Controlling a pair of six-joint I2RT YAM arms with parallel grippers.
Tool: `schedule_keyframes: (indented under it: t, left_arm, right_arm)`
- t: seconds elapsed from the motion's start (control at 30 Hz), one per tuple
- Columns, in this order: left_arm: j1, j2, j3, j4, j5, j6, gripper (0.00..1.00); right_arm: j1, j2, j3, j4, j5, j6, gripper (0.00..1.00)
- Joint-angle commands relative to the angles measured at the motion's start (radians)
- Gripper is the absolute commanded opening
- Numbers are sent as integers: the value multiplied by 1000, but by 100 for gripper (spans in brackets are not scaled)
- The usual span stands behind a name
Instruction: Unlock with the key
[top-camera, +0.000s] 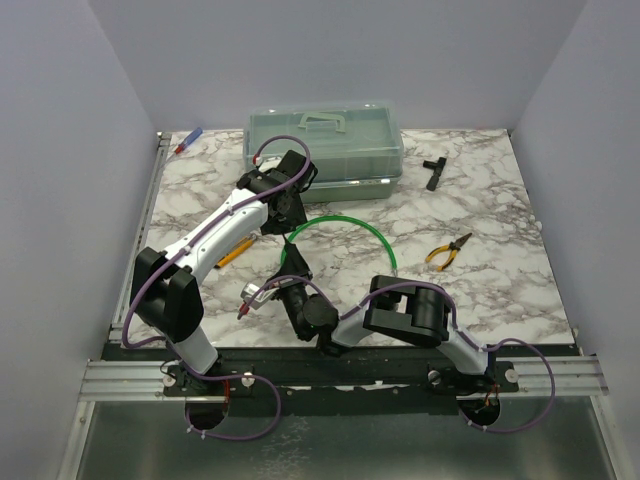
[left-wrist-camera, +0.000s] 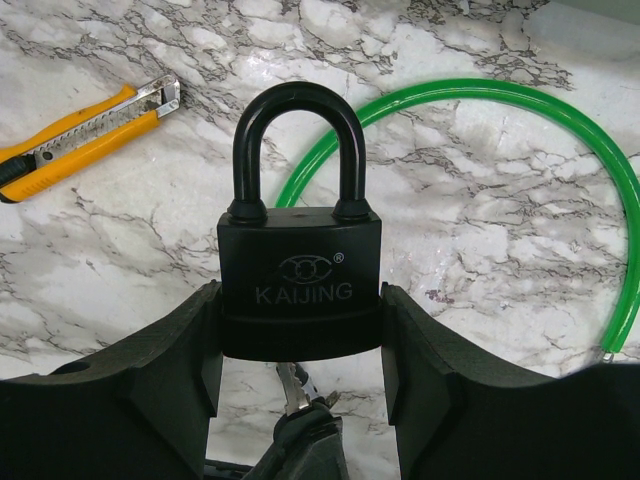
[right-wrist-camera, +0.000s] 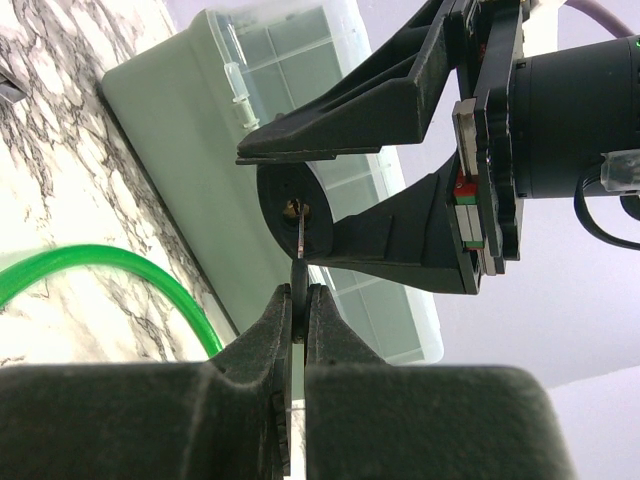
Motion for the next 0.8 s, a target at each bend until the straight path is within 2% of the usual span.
schedule_keyframes:
  t: [0.0, 0.77]
  left_arm:
    - [-8, -56, -1, 35, -35, -5, 0]
    - [-30, -42, 23, -11, -41, -14, 0]
  right_arm:
    - [-12, 10, 16, 84, -27, 26, 0]
    - [-48, -11, 23, 12, -28, 33, 0]
